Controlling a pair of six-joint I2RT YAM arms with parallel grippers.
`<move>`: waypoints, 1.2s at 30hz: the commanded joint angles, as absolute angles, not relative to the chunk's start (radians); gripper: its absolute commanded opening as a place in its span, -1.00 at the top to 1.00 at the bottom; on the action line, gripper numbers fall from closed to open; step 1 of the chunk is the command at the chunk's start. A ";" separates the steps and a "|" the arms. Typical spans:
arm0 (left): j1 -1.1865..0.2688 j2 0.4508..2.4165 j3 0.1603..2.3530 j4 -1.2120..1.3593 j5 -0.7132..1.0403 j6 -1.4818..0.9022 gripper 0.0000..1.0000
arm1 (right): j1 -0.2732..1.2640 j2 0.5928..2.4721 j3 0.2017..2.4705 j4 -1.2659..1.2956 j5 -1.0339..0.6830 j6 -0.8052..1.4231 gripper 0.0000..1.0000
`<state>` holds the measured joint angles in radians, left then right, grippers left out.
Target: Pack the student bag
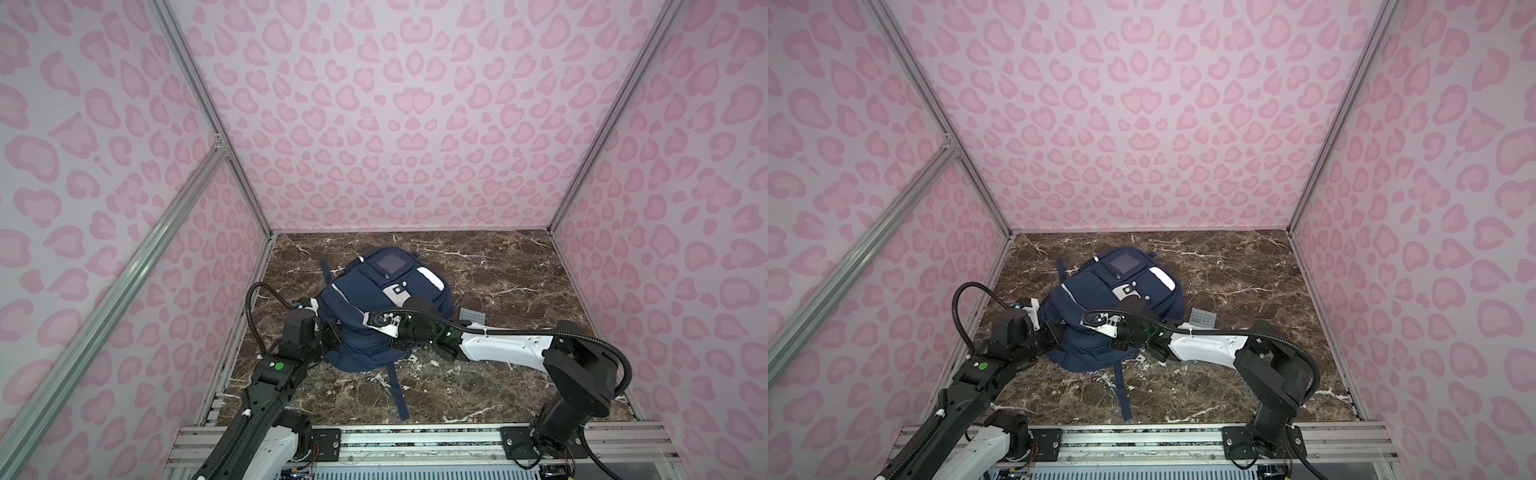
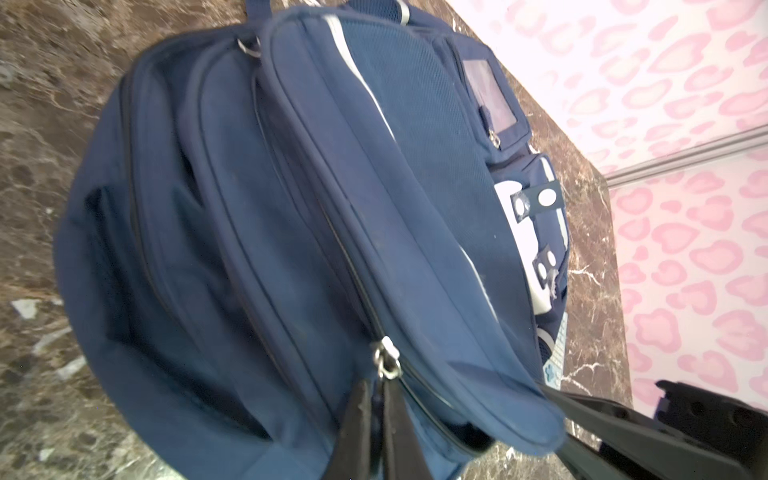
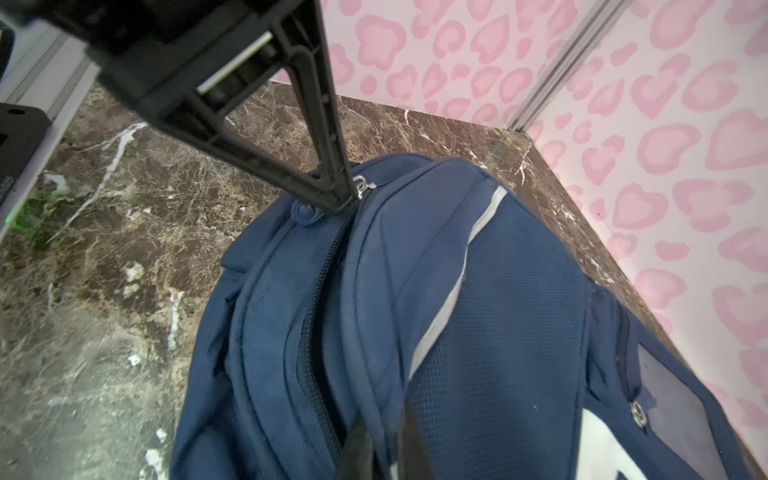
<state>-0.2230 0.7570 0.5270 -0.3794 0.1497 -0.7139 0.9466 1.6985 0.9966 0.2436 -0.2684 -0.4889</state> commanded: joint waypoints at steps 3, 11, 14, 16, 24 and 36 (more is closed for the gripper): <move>-0.212 0.741 0.501 -0.435 0.039 -0.716 0.95 | 0.826 1.675 0.970 0.109 -0.275 -0.563 1.00; -0.487 0.662 0.414 -0.441 -0.001 -0.855 0.95 | 0.706 1.657 0.975 0.096 -0.131 -0.534 0.64; -0.602 0.717 0.410 -0.364 0.008 -0.911 0.95 | 0.699 1.630 0.963 0.087 -0.108 -0.506 0.44; -0.656 0.763 0.430 -0.337 -0.009 -0.920 0.95 | 0.707 1.577 0.903 0.148 -0.203 -0.508 0.18; -0.724 0.831 0.523 -0.318 -0.040 -0.916 0.95 | 0.952 1.502 0.807 0.341 -0.154 -0.541 -0.06; -0.653 0.790 0.520 -0.437 -0.143 -0.860 0.94 | 0.989 1.634 0.817 0.392 -0.058 -0.578 1.00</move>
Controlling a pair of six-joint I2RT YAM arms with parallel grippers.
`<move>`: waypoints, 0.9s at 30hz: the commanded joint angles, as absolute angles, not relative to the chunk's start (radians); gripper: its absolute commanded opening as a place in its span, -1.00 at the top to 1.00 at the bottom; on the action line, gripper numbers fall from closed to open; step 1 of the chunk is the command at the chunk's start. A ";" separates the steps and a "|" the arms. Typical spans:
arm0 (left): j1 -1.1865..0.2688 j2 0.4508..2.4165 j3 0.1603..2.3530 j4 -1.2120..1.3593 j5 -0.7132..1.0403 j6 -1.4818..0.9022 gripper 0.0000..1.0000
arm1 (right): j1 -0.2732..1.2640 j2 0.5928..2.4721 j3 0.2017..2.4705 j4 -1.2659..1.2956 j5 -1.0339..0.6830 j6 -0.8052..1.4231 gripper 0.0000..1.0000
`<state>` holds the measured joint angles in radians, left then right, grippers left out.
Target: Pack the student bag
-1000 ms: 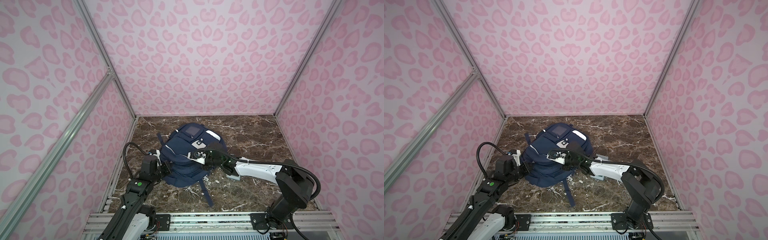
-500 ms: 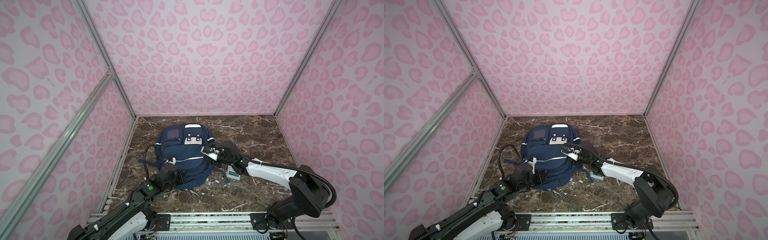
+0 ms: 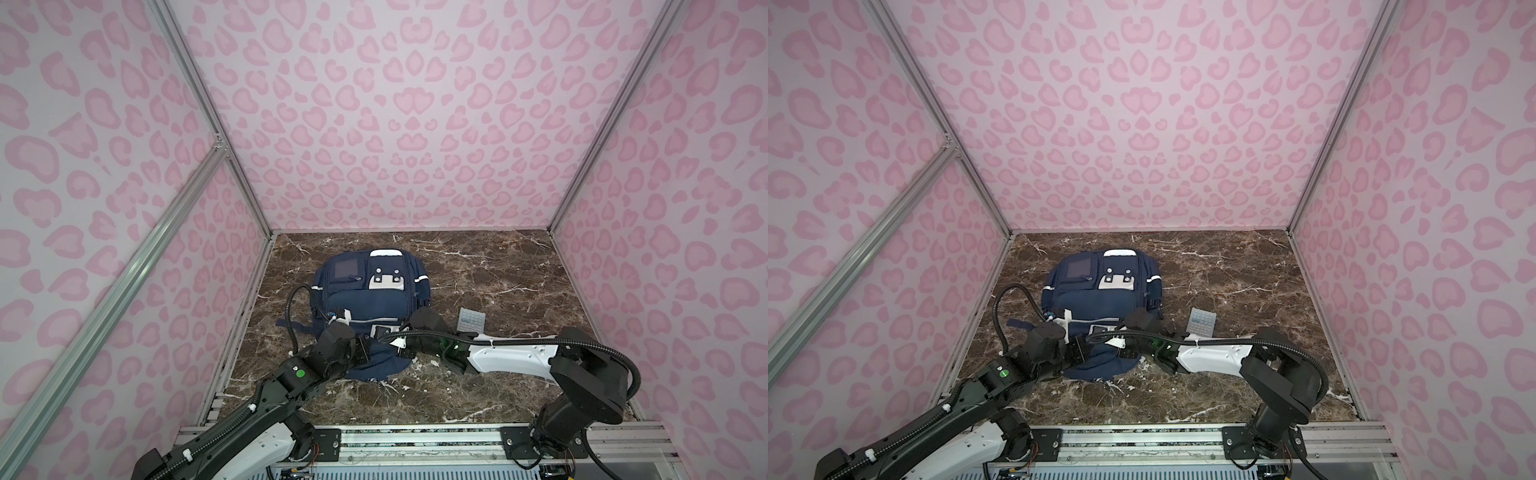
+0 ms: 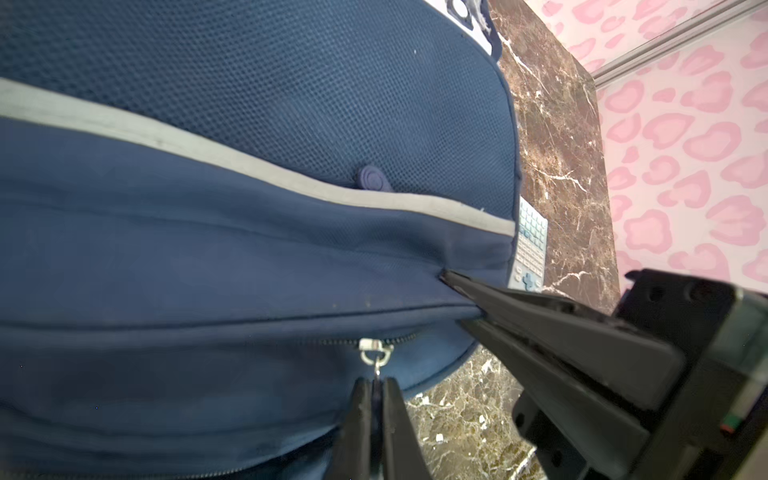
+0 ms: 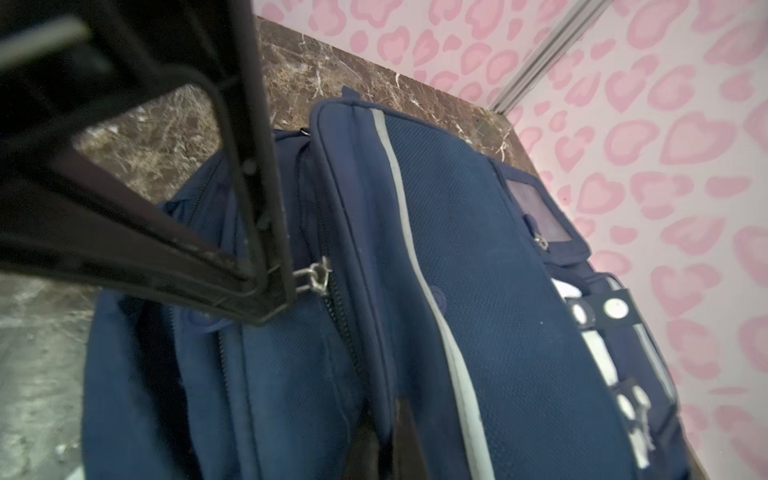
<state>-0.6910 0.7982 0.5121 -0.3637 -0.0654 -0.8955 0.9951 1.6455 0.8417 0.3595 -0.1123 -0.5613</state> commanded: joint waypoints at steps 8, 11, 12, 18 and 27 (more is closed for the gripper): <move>-0.331 0.660 0.512 -0.527 -0.175 -0.745 0.94 | 0.847 1.561 0.782 0.295 -0.210 -0.626 1.00; -0.330 0.655 0.498 -0.548 -0.117 -0.746 0.95 | 0.770 1.568 0.781 0.319 -0.244 -0.640 1.00; -0.335 0.652 0.480 -0.541 -0.077 -0.757 0.95 | 0.743 1.575 0.788 0.320 -0.262 -0.637 1.00; -0.574 0.627 0.416 -0.441 -0.011 -0.922 0.95 | 0.696 1.630 0.886 0.296 -0.138 -0.519 0.21; -0.771 0.778 0.501 -0.302 -0.003 -0.965 0.95 | 0.920 1.427 0.722 0.356 -0.166 -0.551 -0.03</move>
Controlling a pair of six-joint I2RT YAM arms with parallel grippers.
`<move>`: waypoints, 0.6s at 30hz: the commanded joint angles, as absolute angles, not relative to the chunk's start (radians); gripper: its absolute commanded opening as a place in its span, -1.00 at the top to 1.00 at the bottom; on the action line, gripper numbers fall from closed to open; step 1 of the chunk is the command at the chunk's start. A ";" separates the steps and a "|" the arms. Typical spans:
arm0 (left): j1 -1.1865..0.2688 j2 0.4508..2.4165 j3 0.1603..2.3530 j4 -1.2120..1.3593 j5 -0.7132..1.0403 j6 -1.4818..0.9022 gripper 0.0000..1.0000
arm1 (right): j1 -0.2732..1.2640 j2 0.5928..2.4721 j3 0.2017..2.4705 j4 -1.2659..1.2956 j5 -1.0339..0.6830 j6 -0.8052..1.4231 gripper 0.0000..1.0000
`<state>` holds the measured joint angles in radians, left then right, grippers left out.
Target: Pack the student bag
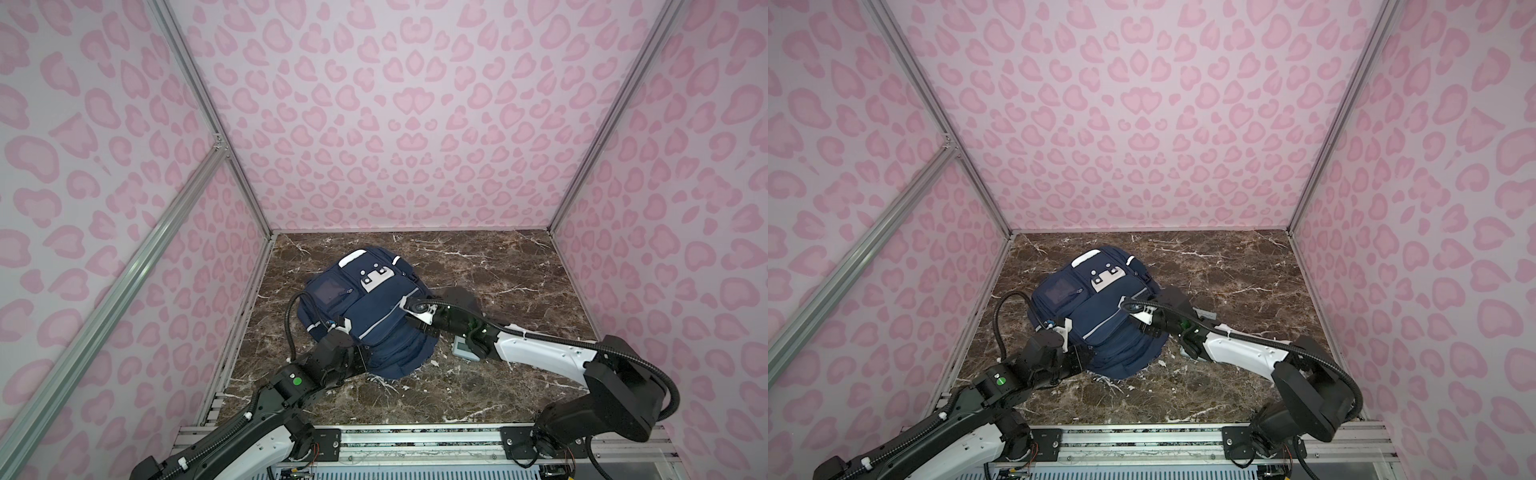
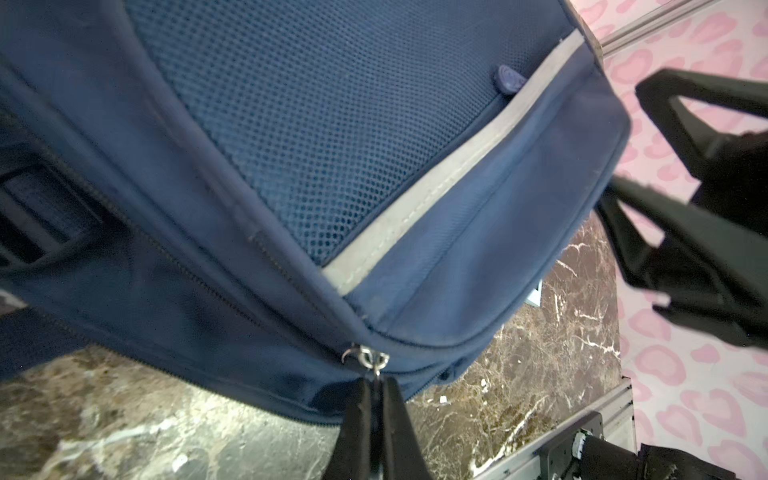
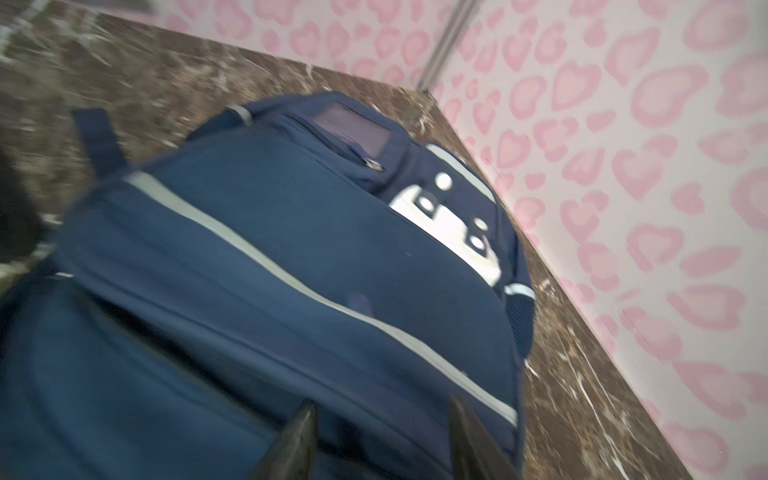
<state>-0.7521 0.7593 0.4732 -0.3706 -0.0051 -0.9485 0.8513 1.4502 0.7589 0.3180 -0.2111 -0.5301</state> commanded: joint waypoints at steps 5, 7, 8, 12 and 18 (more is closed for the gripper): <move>-0.788 0.793 0.511 -0.290 0.003 -0.968 0.95 | 1.028 1.466 0.730 0.425 -0.088 -0.551 -0.02; -0.787 0.788 0.510 -0.300 -0.001 -0.965 0.95 | 1.033 1.518 0.762 0.432 -0.082 -0.543 0.04; -0.787 0.786 0.510 -0.307 -0.006 -0.963 0.95 | 1.035 1.541 0.779 0.425 -0.079 -0.549 0.11; -0.785 0.763 0.516 -0.361 -0.050 -0.948 0.95 | 1.047 1.611 0.831 0.337 -0.061 -0.597 0.72; -0.695 0.738 0.529 -0.446 -0.063 -0.875 0.94 | 1.013 1.560 0.778 0.290 -0.035 -0.647 1.00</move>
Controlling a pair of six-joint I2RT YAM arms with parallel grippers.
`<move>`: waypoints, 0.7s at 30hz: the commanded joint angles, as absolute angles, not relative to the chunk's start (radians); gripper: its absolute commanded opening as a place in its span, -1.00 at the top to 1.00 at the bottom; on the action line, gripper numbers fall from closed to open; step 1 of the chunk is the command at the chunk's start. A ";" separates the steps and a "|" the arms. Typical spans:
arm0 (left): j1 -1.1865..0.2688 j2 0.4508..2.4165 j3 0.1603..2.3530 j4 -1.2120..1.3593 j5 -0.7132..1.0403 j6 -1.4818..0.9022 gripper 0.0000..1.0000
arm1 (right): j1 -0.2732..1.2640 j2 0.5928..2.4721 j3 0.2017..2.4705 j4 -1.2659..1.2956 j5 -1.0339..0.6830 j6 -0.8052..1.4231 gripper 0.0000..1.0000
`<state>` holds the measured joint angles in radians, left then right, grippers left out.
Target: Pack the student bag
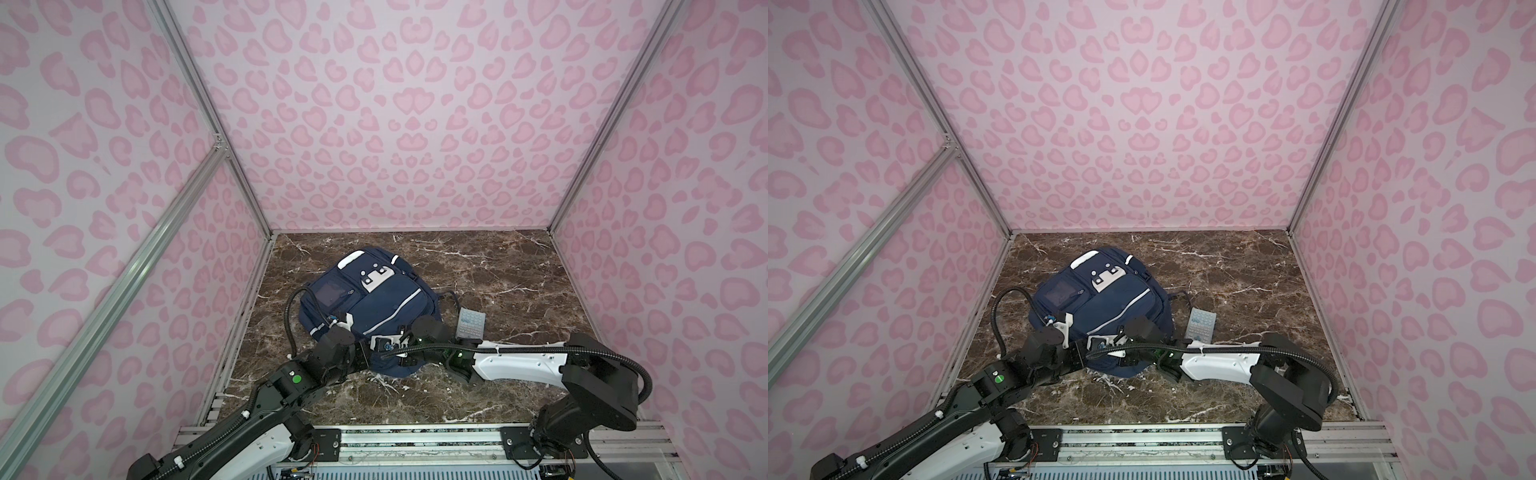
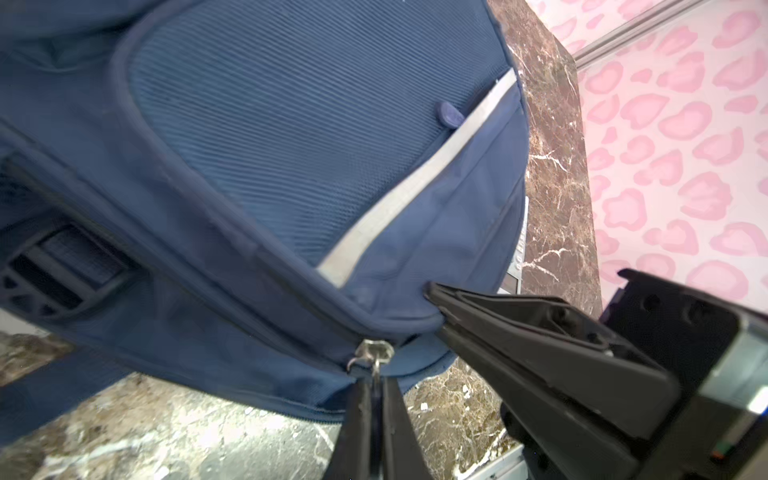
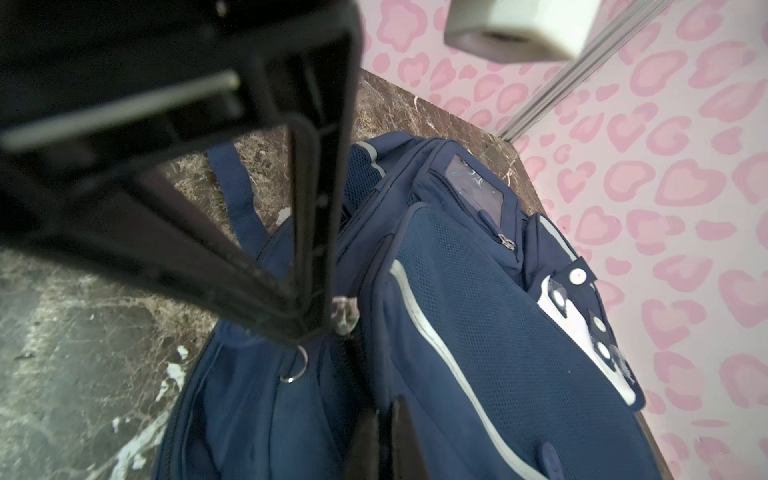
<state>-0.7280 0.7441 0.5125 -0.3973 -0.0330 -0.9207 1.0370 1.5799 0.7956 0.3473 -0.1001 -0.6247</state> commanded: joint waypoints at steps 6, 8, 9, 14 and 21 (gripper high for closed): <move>-0.530 0.736 0.542 -0.556 -0.173 -0.771 0.95 | 0.927 1.487 0.765 0.184 -0.117 -0.672 1.00; -0.523 0.739 0.547 -0.580 -0.239 -0.753 0.95 | 0.904 1.468 0.758 0.164 -0.130 -0.688 1.00; -0.523 0.747 0.547 -0.593 -0.249 -0.747 0.95 | 0.887 1.457 0.756 0.154 -0.143 -0.693 1.00; -0.619 0.732 0.495 -0.544 -0.147 -0.796 0.95 | 0.811 1.408 0.738 0.133 -0.174 -0.687 1.00; -0.837 0.804 0.505 -0.362 -0.083 -0.849 0.68 | 0.804 1.367 0.727 0.140 -0.229 -0.615 0.62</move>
<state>-0.8089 0.7876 0.4850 -0.2924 -0.0231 -0.8303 0.8165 1.3823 0.7315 0.1589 -0.3569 -0.6704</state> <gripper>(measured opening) 0.114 0.099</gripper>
